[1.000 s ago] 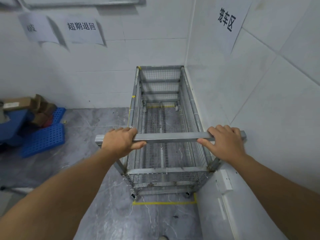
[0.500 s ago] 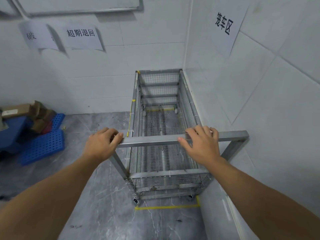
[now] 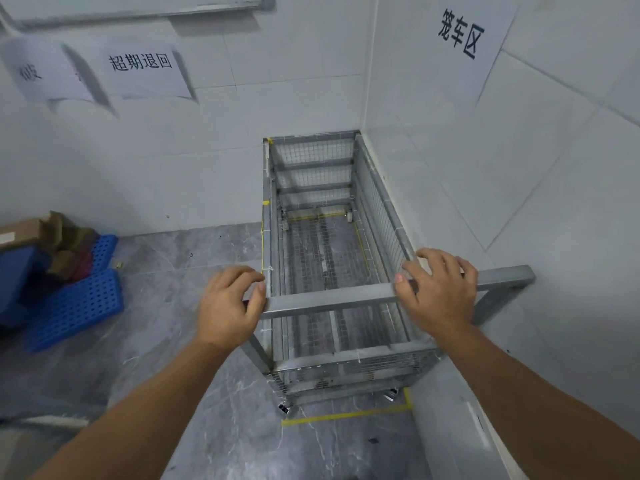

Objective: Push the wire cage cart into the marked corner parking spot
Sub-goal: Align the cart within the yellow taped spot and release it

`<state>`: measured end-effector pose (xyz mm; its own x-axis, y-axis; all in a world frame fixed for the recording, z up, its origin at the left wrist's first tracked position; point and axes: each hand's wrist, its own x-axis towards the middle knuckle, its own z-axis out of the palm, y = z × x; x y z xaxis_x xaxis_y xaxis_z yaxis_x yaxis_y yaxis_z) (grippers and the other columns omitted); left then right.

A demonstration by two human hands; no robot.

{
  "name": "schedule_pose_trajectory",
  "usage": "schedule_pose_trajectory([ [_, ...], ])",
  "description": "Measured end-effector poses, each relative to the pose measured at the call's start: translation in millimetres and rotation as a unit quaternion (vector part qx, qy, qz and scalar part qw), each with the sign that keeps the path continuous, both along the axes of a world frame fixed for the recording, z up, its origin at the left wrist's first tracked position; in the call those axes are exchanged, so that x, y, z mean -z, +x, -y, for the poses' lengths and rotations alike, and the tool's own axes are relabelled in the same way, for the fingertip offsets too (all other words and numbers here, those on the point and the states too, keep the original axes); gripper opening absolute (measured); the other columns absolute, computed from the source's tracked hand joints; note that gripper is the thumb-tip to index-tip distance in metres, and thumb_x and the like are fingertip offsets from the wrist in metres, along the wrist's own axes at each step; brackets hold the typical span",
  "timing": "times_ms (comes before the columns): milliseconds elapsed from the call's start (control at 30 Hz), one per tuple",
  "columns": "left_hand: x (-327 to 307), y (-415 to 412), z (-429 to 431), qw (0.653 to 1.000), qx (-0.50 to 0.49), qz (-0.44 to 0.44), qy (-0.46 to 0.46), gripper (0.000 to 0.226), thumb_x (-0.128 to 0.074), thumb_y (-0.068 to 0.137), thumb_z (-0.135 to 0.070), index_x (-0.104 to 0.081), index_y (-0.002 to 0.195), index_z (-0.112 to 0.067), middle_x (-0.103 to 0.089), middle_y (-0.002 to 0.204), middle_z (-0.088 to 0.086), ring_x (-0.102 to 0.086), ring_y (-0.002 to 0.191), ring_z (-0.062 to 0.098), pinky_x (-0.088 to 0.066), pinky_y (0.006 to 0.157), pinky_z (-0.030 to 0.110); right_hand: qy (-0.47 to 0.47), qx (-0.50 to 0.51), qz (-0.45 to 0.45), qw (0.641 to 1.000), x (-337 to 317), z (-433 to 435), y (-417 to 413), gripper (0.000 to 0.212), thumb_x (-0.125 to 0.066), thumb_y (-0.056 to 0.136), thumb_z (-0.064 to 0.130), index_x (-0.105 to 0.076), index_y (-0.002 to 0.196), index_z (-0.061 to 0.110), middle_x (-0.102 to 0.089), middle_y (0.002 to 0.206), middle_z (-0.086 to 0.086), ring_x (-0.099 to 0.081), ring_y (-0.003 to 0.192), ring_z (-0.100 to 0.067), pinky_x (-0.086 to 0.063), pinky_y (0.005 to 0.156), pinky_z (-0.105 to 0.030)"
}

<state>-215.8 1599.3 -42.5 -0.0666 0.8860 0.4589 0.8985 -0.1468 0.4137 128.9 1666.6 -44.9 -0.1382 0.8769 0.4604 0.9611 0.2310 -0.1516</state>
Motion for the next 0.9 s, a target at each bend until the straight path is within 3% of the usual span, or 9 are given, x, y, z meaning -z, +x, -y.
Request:
schedule_pose_trajectory([
  [167,-5.9,-3.1,5.4,0.999,-0.001,0.006,-0.047,0.04,-0.042,0.093,-0.039,-0.073,0.097,-0.014,-0.067,0.104,0.002,-0.059,0.097,0.026,-0.041,0.086,0.039,-0.022,0.024,-0.008,0.999,-5.7,8.8,-7.9,0.041,-0.04,0.091,0.049,-0.073,0.097,0.025,-0.063,0.12,-0.002,-0.049,0.118,-0.024,-0.026,0.104,-0.054],
  [333,-16.4,-2.1,13.9,0.987,-0.037,-0.095,-0.126,0.044,-0.029,0.095,-0.048,-0.067,0.106,-0.028,-0.063,0.115,-0.008,-0.055,0.108,0.021,-0.035,0.097,0.046,-0.039,0.026,-0.02,0.999,-10.1,17.0,-17.0,0.045,-0.037,0.093,0.051,-0.071,0.101,0.021,-0.064,0.111,-0.003,-0.051,0.111,-0.026,-0.028,0.104,-0.056],
  [500,-27.1,18.7,7.3,0.976,0.015,-0.159,-0.15,0.051,-0.028,0.096,-0.056,-0.066,0.111,-0.024,-0.062,0.118,-0.004,-0.057,0.109,0.024,-0.033,0.104,0.047,-0.069,0.003,-0.007,0.998,-10.4,20.3,-28.4,0.041,-0.037,0.094,0.052,-0.067,0.1,0.025,-0.062,0.105,0.002,-0.052,0.105,-0.022,-0.026,0.105,-0.055],
  [633,-27.3,38.1,2.0,0.963,0.092,-0.201,-0.156,0.057,-0.022,0.097,-0.062,-0.062,0.116,-0.025,-0.06,0.119,-0.005,-0.057,0.108,0.022,-0.037,0.1,0.045,-0.052,-0.018,0.013,0.998,-5.6,20.3,-24.3,0.042,-0.035,0.096,0.054,-0.068,0.098,0.028,-0.063,0.103,0.006,-0.052,0.104,-0.02,-0.025,0.103,-0.055],
  [900,-21.8,38.2,-5.5,0.946,0.108,-0.28,-0.122,0.063,-0.026,0.094,-0.071,-0.062,0.111,-0.022,-0.063,0.116,-0.001,-0.061,0.097,0.025,-0.046,0.086,0.046,0.016,-0.018,0.007,1.0,7.2,6.9,-19.5,0.04,-0.038,0.096,0.048,-0.071,0.092,0.025,-0.065,0.11,0.002,-0.055,0.108,-0.022,-0.032,0.097,-0.051],
])
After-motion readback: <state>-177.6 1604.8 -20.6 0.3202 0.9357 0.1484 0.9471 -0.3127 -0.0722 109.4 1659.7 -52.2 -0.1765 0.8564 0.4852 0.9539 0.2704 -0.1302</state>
